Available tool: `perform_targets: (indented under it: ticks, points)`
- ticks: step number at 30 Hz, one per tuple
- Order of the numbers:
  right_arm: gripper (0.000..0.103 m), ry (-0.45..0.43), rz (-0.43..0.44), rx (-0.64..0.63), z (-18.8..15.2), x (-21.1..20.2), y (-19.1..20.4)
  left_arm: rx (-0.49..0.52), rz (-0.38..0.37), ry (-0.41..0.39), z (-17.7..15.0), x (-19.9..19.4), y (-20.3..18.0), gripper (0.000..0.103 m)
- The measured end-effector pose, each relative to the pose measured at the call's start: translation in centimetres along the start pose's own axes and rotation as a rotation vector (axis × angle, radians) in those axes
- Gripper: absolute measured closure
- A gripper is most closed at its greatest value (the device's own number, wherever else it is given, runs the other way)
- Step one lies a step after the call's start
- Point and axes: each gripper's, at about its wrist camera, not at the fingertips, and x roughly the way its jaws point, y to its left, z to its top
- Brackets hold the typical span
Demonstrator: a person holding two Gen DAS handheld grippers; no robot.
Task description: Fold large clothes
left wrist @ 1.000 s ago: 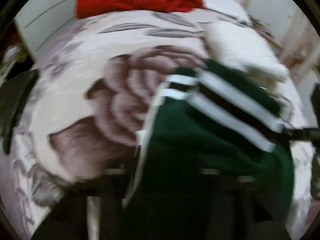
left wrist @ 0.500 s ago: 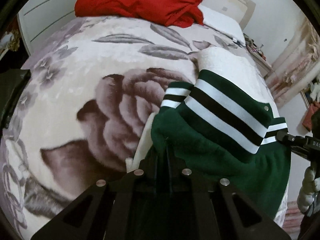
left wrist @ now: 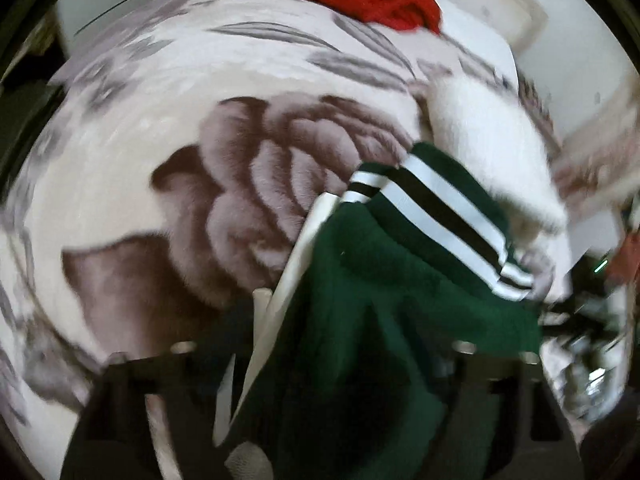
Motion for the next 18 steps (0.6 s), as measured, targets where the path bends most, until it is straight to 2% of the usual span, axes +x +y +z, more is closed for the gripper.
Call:
perform_targets:
  ticks: [2,5,7,11,12,14,15,16,17,18]
  points:
    - [0.020,0.084,0.071,0.027,0.0,2.6,-1.5,-0.049,0.008,-0.021,-0.5,-0.5,0.9,0.025]
    - [0.011,0.155,0.202,0.052,0.7,6.5,-2.4,-0.104,0.057,-0.066,-1.4,-1.9,2.4,0.024]
    - [0.004,0.182,0.226,0.022,1.4,8.3,-1.6,-0.145,0.079,-0.093,-2.3,-3.1,3.6,0.024]
    - [0.006,0.196,0.194,-0.069,2.0,10.3,1.3,-0.188,0.131,-0.117,-3.7,-4.4,5.3,0.024]
    - [0.011,0.192,0.195,-0.068,1.7,10.6,1.8,-0.188,0.146,-0.119,-3.9,-4.4,5.5,0.024]
    - [0.042,0.158,0.198,0.001,0.9,10.3,2.0,-0.186,0.182,-0.119,-4.8,-5.0,6.2,0.024]
    - [0.047,0.136,0.203,0.049,0.4,9.8,1.7,-0.179,0.195,-0.116,-5.2,-5.3,6.6,0.024]
    - [0.057,0.078,0.221,0.132,-0.8,8.7,1.2,-0.169,0.207,-0.110,-5.5,-5.7,6.8,0.024]
    - [0.064,0.015,0.254,0.205,-2.4,7.4,0.6,-0.157,0.222,-0.106,-5.8,-6.2,7.1,0.024]
    - [0.066,-0.050,0.306,0.294,-4.5,5.9,-0.3,-0.141,0.240,-0.101,-6.2,-7.0,7.4,0.024]
